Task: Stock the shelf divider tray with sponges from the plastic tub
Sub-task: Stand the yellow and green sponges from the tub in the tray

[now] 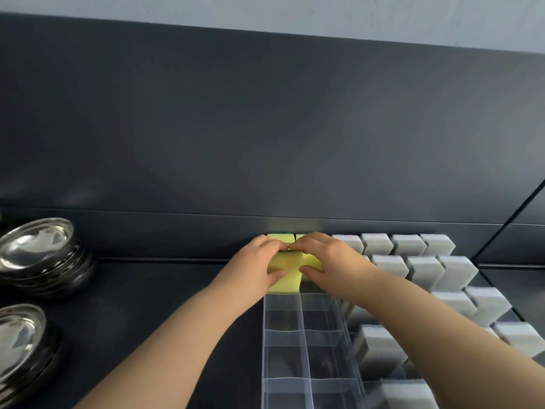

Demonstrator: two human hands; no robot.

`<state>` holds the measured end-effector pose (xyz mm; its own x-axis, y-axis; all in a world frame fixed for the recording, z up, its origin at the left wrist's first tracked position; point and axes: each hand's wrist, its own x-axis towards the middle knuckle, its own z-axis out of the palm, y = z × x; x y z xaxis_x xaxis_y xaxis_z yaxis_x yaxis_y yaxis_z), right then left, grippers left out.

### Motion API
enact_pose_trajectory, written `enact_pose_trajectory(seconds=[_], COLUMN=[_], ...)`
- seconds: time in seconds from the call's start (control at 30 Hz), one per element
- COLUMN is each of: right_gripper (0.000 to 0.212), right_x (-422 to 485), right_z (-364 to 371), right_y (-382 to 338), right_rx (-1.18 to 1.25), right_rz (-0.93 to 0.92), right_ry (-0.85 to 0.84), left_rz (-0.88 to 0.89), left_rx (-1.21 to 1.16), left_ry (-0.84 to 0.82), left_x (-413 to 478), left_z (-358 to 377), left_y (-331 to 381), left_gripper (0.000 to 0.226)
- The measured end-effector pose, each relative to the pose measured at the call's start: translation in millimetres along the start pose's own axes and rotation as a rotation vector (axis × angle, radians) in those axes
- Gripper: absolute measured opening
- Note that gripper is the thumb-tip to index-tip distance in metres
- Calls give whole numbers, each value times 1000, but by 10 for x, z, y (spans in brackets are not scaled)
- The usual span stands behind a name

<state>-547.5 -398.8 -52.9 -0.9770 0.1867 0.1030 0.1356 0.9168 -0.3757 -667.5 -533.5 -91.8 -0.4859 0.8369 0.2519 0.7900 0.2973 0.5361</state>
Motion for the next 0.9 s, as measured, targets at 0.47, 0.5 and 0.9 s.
enact_pose_trajectory(seconds=[0.47,0.5,0.9], right_gripper=[39,39,30], right_x=[47,46,-15], right_z=[99,107,297], right_y=[76,78,115], right_rx=[-257,-260,-463], right_rz=[-104,-109,-128], right_ry=[-43,-40,-166], left_rz=[56,50,221], left_rx=[17,1,211], left_ry=[101,113,94], left_x=[-70,-83,-218], left_z=[77,81,189], left_y=[-127,-131,-160], left_gripper=[38,38,29])
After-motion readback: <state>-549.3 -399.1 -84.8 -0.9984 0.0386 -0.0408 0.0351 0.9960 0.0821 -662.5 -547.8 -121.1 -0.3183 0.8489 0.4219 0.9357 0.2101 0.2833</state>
